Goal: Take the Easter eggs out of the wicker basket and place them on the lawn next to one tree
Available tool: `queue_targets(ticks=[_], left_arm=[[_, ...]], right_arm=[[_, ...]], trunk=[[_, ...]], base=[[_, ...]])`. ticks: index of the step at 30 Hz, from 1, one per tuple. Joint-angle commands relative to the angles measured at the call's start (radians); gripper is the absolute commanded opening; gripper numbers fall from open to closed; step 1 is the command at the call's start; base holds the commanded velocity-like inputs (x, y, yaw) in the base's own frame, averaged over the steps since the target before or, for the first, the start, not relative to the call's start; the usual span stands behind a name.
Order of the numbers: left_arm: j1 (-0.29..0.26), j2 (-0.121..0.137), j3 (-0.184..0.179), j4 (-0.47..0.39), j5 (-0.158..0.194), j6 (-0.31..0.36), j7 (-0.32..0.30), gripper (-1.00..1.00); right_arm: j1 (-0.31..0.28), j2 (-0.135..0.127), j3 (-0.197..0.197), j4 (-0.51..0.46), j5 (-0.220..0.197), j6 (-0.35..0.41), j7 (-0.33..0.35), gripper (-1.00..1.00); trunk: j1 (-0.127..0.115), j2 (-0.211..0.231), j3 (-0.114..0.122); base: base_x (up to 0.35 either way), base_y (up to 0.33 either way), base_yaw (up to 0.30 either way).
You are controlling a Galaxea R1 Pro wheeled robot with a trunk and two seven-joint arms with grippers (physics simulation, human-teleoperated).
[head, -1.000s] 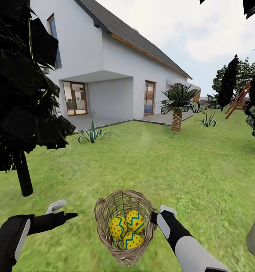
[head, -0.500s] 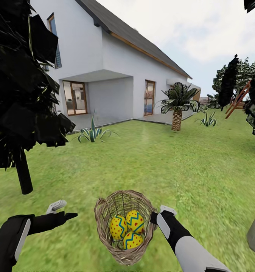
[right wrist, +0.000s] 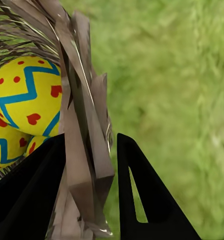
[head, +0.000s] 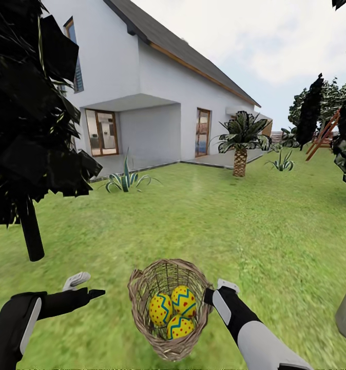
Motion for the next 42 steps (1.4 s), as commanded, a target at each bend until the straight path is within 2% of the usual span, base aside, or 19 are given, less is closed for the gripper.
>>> queue_targets(ticks=[1,42], left_arm=[[-0.001,0.0,0.002,0.0,-0.003,0.007,-0.006,1.0],[-0.001,0.0,0.003,-0.001,-0.003,0.007,-0.008,1.0]], right_arm=[[-0.001,0.001,-0.002,-0.003,-0.012,0.001,-0.006,-1.0],[-0.001,0.001,-0.002,-0.003,-0.012,0.001,-0.006,-1.0]], trunk=[[0.004,-0.008,-0.004],[0.161,-0.295,-0.133]], base=[[0.0,0.0,0.0],[0.0,0.0,0.0]])
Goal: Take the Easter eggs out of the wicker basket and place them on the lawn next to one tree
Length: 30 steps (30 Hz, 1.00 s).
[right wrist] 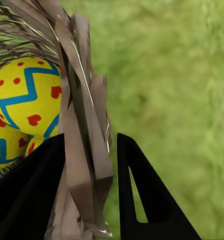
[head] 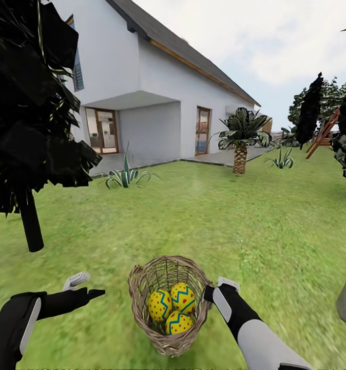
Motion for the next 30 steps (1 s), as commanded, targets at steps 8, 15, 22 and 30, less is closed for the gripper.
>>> queue_targets(ticks=[8,15,22,30], left_arm=[[-0.001,0.001,0.003,-0.001,-0.003,0.008,-0.006,1.0],[-0.001,0.001,0.003,-0.001,-0.003,0.009,-0.007,1.0],[-0.001,0.0,0.003,0.0,-0.003,0.01,-0.007,1.0],[-0.001,0.001,0.001,-0.001,-0.003,0.015,-0.006,1.0]], right_arm=[[0.001,0.001,-0.003,0.025,0.01,-0.014,-0.004,1.0],[0.001,0.001,-0.003,0.025,0.01,-0.014,-0.003,1.0],[0.001,0.001,-0.003,0.025,0.01,-0.014,-0.003,1.0],[0.001,0.001,-0.003,0.025,0.01,-0.014,-0.003,1.0]], trunk=[[0.001,-0.001,-0.009],[0.001,-0.001,-0.005],[-0.023,0.042,0.017],[-0.053,0.098,0.042]], base=[[0.0,0.0,0.0],[0.0,0.0,0.0],[0.0,0.0,0.0],[0.0,0.0,0.0]])
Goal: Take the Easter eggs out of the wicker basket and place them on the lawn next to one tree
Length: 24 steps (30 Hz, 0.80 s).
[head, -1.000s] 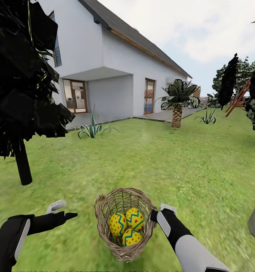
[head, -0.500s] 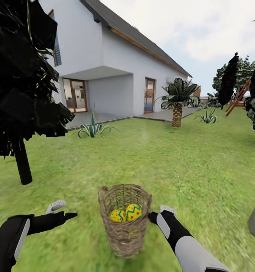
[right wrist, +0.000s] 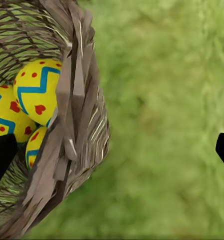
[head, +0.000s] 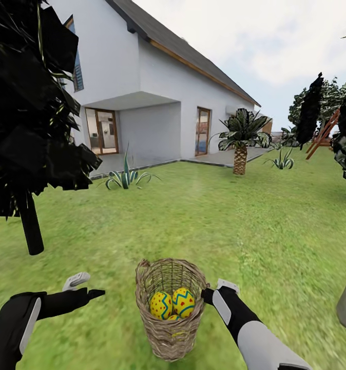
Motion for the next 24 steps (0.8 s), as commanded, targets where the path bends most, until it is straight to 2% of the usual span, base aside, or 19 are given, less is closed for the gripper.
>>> queue_targets(ticks=[1,5,9,14,24], left_arm=[[-0.001,0.0,0.002,-0.001,-0.004,0.008,-0.006,1.0],[-0.001,0.0,0.004,0.0,-0.005,0.014,-0.006,1.0],[0.0,0.004,0.008,0.001,-0.005,0.049,-0.006,1.0],[0.0,0.007,0.03,0.002,-0.005,0.059,-0.006,1.0],[-0.001,0.009,0.032,0.001,-0.004,0.062,-0.004,1.0]], right_arm=[[0.0,0.0,-0.001,-0.002,-0.011,0.003,-0.006,1.0],[0.0,0.0,-0.002,-0.002,-0.011,0.005,-0.006,1.0],[-0.001,0.0,-0.004,-0.002,-0.012,0.007,-0.006,1.0],[0.0,0.0,-0.009,-0.002,-0.012,0.01,-0.005,1.0],[0.0,0.0,-0.012,-0.002,-0.015,0.012,-0.005,1.0]], trunk=[[-0.004,0.007,0.002],[-0.019,0.035,0.015],[-0.035,0.063,0.028],[-0.054,0.098,0.049],[-0.092,0.168,0.092]], base=[[0.0,0.0,0.0],[0.0,0.0,0.0],[0.0,0.0,-0.027],[0.0,0.0,-0.173],[0.0,0.0,-0.203]])
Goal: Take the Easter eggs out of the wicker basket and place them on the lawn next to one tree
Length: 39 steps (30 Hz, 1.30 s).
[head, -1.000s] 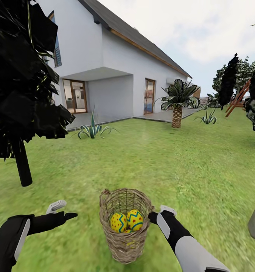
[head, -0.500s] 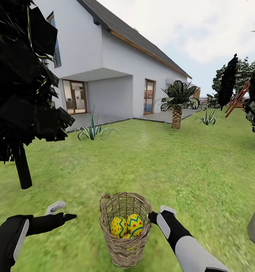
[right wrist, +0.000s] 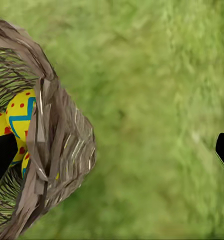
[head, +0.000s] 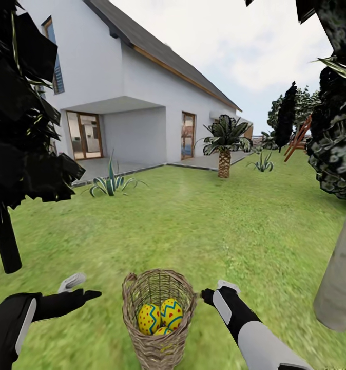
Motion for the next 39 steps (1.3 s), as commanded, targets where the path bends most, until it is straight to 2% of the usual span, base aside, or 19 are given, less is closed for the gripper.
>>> queue_targets(ticks=[1,11,30,34,39], left_arm=[[-0.001,0.0,0.002,-0.001,-0.003,0.007,-0.006,1.0],[-0.001,-0.001,0.002,-0.001,-0.005,0.007,-0.006,1.0],[-0.001,-0.005,-0.007,0.0,-0.017,-0.001,0.008,1.0],[-0.001,-0.007,-0.023,0.002,-0.019,-0.005,0.021,1.0],[-0.001,-0.011,-0.103,0.013,-0.027,-0.009,0.117,1.0]], right_arm=[[0.0,0.001,-0.001,-0.002,-0.011,0.002,-0.006,1.0],[0.0,0.001,-0.001,-0.002,-0.011,0.002,-0.006,1.0],[-0.001,0.001,0.0,-0.002,-0.009,0.006,-0.007,1.0],[0.0,0.001,0.001,-0.002,-0.009,0.007,-0.006,1.0],[0.0,0.001,0.002,-0.002,-0.009,0.007,-0.006,1.0]], trunk=[[-0.004,0.007,0.003],[-0.042,0.077,0.047],[-0.115,0.21,0.126],[-0.127,0.231,0.135],[-0.127,0.231,0.136]], base=[[0.0,0.0,-0.204],[-0.16,0.0,-0.205],[-0.007,0.0,-0.169],[0.0,0.0,-0.009],[0.0,0.0,-0.001]])
